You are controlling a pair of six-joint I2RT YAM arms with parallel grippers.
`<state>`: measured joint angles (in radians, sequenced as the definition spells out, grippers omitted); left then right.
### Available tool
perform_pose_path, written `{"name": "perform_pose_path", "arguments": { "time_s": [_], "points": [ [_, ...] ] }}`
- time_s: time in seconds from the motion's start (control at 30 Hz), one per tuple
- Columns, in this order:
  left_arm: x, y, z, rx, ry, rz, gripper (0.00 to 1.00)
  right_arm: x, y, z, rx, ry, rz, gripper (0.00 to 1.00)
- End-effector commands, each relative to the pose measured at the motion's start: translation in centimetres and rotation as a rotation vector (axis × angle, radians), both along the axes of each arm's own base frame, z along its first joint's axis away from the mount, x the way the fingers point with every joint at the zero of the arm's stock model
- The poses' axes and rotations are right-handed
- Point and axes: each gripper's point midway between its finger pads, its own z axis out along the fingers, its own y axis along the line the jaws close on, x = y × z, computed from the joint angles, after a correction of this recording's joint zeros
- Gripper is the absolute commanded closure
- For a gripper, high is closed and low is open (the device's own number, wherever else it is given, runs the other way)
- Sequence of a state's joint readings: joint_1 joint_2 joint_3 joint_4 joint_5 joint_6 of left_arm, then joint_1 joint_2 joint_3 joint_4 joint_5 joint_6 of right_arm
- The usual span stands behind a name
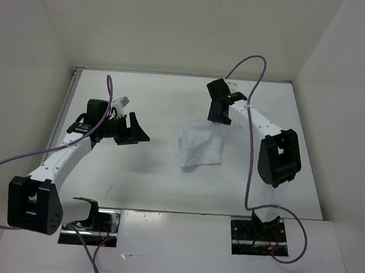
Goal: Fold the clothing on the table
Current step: Flatten the skirt out
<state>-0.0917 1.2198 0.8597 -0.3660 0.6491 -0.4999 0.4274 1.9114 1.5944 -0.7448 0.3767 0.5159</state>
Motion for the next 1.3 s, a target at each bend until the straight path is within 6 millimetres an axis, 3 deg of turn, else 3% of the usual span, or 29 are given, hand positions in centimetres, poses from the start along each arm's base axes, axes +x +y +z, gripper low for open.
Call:
{"name": "perform_pose_path", "arguments": {
  "time_s": [0.0, 0.1, 0.27, 0.4, 0.43, 0.53, 0.63, 0.7, 0.87, 1.1, 1.27],
  "points": [
    [0.1, 0.0, 0.1, 0.005, -0.025, -0.011, 0.22, -4.0, -1.4, 0.2, 0.016, 0.039, -0.033, 0.47],
    [0.1, 0.0, -0.1, 0.006, -0.015, -0.011, 0.22, -6.8, -2.0, -2.3, 0.024, 0.114, -0.037, 0.50],
    [0.1, -0.1, -0.3, 0.000, -0.006, -0.018, 0.22, -9.1, -2.0, -4.9, 0.045, 0.196, -0.042, 0.53],
    [0.1, -0.1, -0.3, 0.000, -0.006, -0.018, 0.22, -9.5, -0.8, -3.8, 0.118, 0.159, -0.039, 0.53],
    [0.1, -0.1, -0.3, 0.000, -0.006, -0.018, 0.22, -9.3, -0.7, -2.1, 0.147, 0.114, -0.047, 0.53],
    [0.1, -0.1, -0.3, 0.000, -0.006, -0.018, 0.22, -9.6, -0.7, -0.5, 0.179, 0.068, -0.038, 0.53],
    [0.1, -0.2, -0.5, 0.001, 0.004, -0.018, 0.22, -11.1, -0.9, -1.4, 0.173, 0.129, -0.043, 0.53],
    [0.1, -0.2, -0.5, 0.001, 0.004, -0.018, 0.22, -12.3, -1.1, -3.4, 0.167, 0.192, -0.051, 0.54],
    [0.1, -0.2, -0.5, 0.001, 0.004, -0.018, 0.22, -13.7, -0.9, -5.6, 0.193, 0.235, -0.056, 0.55],
    [0.1, -0.2, -0.5, 0.001, 0.004, -0.018, 0.22, -14.4, -0.8, -7.9, 0.191, 0.281, -0.055, 0.56],
    [0.1, -0.2, -0.5, 0.001, 0.004, -0.018, 0.22, -14.1, -0.2, -8.1, 0.217, 0.280, -0.044, 0.57]
  ]
}}
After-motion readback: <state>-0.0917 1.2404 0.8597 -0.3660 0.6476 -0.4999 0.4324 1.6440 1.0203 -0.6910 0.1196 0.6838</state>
